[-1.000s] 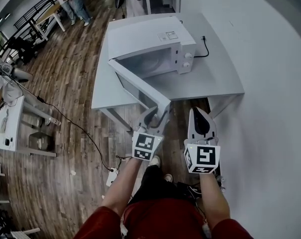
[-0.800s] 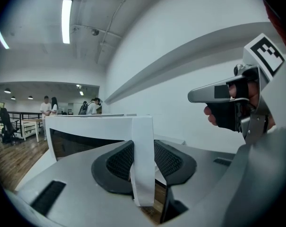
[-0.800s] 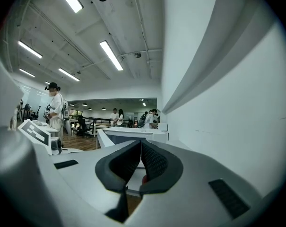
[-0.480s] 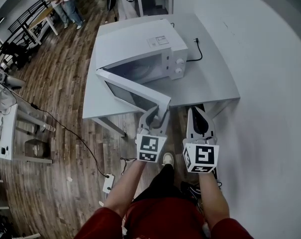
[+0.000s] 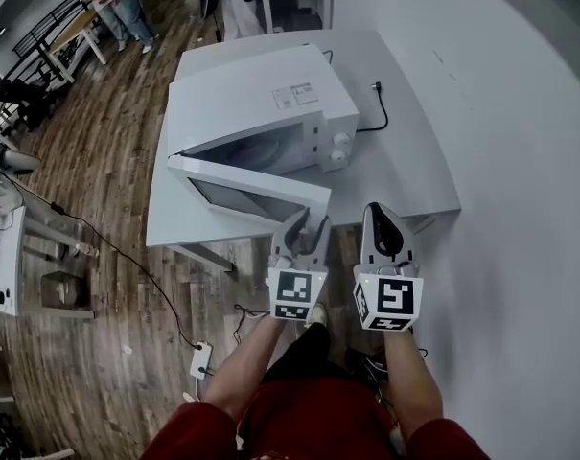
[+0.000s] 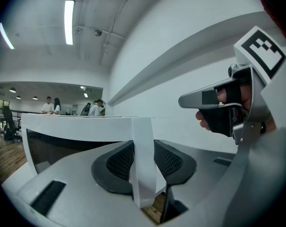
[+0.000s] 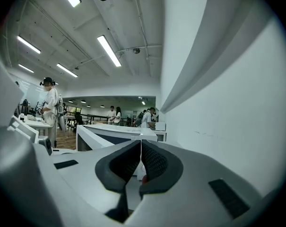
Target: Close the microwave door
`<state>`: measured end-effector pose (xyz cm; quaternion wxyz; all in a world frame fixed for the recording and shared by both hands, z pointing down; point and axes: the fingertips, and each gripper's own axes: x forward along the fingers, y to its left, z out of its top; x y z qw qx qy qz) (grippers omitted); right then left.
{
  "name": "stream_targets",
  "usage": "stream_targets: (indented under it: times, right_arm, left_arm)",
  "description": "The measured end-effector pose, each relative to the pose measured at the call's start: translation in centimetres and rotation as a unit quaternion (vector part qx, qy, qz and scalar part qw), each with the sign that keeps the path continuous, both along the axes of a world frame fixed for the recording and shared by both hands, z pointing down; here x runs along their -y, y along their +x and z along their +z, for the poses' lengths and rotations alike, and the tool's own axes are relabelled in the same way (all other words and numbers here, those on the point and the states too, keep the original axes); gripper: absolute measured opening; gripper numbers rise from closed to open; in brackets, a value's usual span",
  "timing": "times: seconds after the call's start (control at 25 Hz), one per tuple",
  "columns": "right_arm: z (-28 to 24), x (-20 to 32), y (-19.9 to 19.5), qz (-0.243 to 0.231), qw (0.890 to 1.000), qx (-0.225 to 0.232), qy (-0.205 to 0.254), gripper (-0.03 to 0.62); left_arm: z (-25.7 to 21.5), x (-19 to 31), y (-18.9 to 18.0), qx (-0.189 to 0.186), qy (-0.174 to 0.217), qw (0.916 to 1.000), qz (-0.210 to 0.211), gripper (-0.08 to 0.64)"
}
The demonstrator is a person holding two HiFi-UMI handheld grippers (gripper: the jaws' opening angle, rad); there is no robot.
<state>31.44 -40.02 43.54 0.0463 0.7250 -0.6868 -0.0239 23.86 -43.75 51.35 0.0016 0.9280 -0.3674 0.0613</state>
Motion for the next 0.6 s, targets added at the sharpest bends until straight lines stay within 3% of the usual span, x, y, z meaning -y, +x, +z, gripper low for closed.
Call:
stream_targets:
  times: [0.6]
  right_arm:
    - [0.6,7.6,3.2,-0.034,0.999,0.002,-0.007,0.028]
  left_arm:
    - [-0.4,4.5,2.9,-0.004,0.000,0.9978,-0.066,0.150]
